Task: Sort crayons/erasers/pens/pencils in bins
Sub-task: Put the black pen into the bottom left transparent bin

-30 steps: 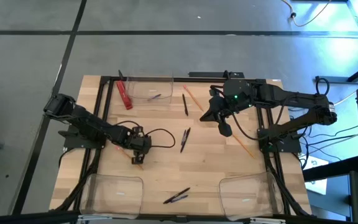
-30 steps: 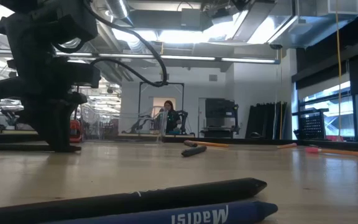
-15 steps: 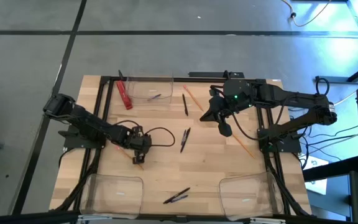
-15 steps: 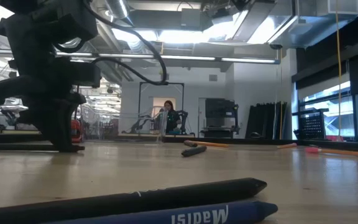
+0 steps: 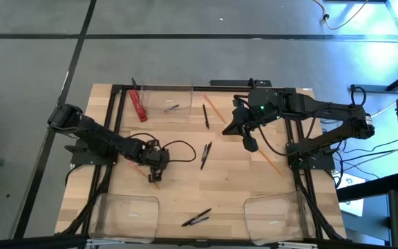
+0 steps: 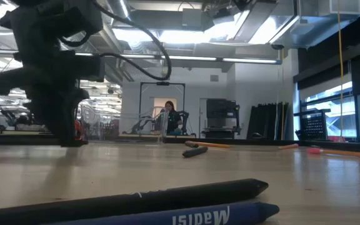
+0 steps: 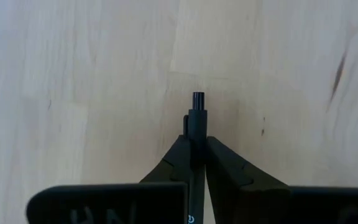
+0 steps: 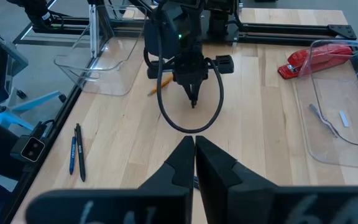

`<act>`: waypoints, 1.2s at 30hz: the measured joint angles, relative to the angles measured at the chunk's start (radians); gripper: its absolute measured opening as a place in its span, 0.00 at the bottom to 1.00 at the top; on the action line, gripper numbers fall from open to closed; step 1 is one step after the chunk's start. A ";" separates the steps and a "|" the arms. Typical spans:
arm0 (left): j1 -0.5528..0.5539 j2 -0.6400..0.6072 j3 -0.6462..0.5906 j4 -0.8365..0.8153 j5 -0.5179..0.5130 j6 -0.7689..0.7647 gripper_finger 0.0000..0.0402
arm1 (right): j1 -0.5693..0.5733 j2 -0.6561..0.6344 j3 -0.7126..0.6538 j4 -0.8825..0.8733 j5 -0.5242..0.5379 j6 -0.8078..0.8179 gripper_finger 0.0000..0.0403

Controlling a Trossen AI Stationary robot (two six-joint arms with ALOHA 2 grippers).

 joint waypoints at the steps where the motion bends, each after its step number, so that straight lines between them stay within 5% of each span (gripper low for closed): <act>1: 0.000 0.000 0.009 -0.014 0.000 0.000 0.04 | 0.000 0.000 0.000 0.000 0.000 0.000 0.04; 25: -0.008 -0.003 0.416 -0.466 -0.003 -0.070 0.04 | 0.000 0.000 0.000 0.000 0.000 0.000 0.04; 36: -0.144 -0.004 0.514 -0.536 -0.004 -0.241 0.04 | 0.000 0.000 0.000 0.000 -0.001 -0.003 0.04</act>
